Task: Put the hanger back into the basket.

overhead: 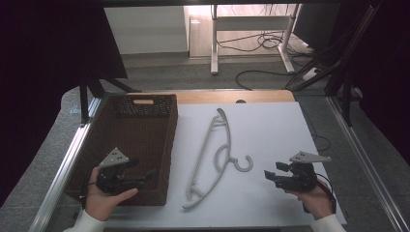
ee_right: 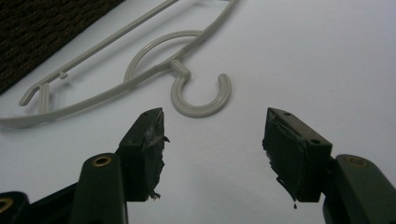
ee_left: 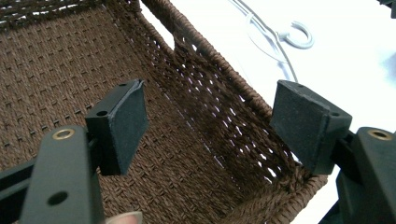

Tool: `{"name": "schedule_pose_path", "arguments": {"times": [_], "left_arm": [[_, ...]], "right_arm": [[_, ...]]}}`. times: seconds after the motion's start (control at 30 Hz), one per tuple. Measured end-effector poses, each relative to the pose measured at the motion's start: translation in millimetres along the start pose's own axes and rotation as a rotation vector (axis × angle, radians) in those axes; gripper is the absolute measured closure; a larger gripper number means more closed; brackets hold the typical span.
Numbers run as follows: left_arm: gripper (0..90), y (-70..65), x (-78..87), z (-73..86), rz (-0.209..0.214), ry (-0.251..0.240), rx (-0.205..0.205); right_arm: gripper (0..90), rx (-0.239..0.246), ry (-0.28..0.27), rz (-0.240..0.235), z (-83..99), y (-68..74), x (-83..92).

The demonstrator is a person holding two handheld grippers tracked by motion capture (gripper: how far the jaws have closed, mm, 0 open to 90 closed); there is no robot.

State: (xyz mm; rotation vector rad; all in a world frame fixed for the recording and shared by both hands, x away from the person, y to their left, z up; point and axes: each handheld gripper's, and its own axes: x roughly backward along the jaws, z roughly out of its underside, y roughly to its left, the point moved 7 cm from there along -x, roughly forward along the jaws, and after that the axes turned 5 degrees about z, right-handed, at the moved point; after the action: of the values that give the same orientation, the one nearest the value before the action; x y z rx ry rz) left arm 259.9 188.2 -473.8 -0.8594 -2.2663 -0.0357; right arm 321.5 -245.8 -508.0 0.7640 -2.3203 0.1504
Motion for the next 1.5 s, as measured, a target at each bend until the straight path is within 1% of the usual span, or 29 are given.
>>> {"name": "schedule_pose_path", "arguments": {"times": [0.2, 0.27, 0.37, 0.47, 0.6, 0.7, 0.77, 1.07, 1.13, 1.17, 1.37, 1.5], "left_arm": [[26.2, 0.3, 1.6, 0.5, -0.005, -0.004, 0.007], [26.2, 0.5, 1.8, 1.0, -0.005, 0.001, 0.005], [26.2, 1.0, 2.5, 1.4, -0.004, -0.002, 0.008], [26.2, 1.3, 3.9, 1.6, -0.001, -0.006, 0.012], [26.2, 2.0, 4.7, 3.1, 0.001, -0.007, 0.015], [26.2, 2.4, 5.2, 3.5, -0.001, -0.008, 0.016], [26.2, 2.8, 5.3, 3.9, -0.002, -0.007, 0.015], [26.2, 1.6, 3.9, 4.7, -0.002, -0.006, 0.016], [26.1, 1.7, 3.8, 4.9, -0.002, -0.004, 0.015], [26.1, 1.8, 3.5, 5.2, -0.002, -0.003, 0.015], [26.1, 2.7, 3.3, 6.1, -0.003, -0.002, 0.017], [26.1, 4.2, 4.2, 6.7, -0.006, -0.004, 0.020]], "right_arm": [[40.8, 0.014, 0.014, -0.013, -5.6, 2.9, -5.9], [41.4, 0.026, 0.014, -0.023, -11.8, 5.4, -10.1], [42.0, 0.028, 0.030, -0.030, -18.2, 9.3, -16.0], [42.0, 0.029, 0.052, -0.022, -27.2, 12.4, -25.8], [41.2, 0.017, 0.093, -0.019, -43.6, 15.8, -47.4], [40.9, 0.030, 0.134, -0.012, -55.5, 18.3, -66.1], [40.9, 0.027, 0.154, -0.007, -63.1, 18.8, -78.2], [42.0, -0.009, 0.241, 0.039, -87.4, 12.4, -130.3], [42.5, -0.022, 0.254, 0.048, -91.8, 10.9, -139.5], [42.5, -0.022, 0.254, 0.048, -91.8, 10.9, -139.5], [45.4, -0.045, 0.283, 0.077, -100.6, 8.4, -162.5], [45.9, -0.058, 0.307, 0.075, -104.8, 10.2, -177.3]]}}
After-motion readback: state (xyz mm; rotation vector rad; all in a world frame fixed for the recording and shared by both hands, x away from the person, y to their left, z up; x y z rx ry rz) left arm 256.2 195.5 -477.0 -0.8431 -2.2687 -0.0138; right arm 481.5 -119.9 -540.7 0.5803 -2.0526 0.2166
